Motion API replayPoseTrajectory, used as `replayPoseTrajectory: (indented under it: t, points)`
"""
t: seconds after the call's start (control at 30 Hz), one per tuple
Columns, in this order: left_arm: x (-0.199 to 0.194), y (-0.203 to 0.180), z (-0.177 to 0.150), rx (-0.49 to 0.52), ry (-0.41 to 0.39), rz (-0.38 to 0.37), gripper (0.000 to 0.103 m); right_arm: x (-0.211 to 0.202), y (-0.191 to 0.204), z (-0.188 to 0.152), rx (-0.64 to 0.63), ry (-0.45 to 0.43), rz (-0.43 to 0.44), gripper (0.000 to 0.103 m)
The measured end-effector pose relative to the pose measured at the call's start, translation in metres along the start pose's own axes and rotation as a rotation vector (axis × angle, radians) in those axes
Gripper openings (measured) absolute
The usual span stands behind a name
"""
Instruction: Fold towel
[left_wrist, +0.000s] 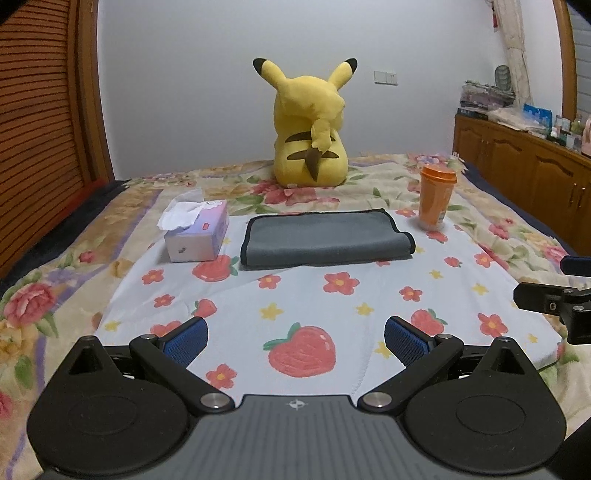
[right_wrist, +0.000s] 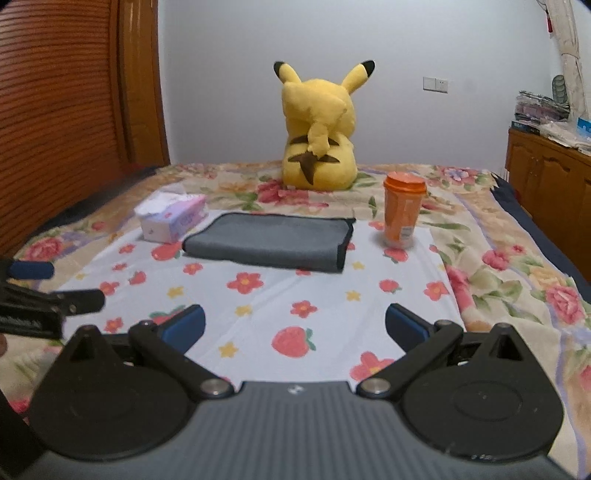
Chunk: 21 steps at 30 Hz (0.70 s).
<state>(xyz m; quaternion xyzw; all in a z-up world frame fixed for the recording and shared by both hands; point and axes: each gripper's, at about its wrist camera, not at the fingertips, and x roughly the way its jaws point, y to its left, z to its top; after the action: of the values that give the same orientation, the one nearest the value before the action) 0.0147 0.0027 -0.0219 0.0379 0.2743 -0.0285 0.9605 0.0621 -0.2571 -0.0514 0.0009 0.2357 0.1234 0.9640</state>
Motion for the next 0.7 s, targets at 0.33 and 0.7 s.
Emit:
replayPoseTrajectory:
  t: [0.33,0.7]
  points:
    - [-0.012,-0.004,-0.002,0.025,-0.081,0.011,0.103,-0.005,0.0,-0.001,-0.004,-0.024,-0.012,0.103]
    - [-0.024,-0.002,-0.001,0.008,-0.151,0.022,0.103,-0.013,-0.003,0.0,0.01,-0.078,-0.03,0.103]
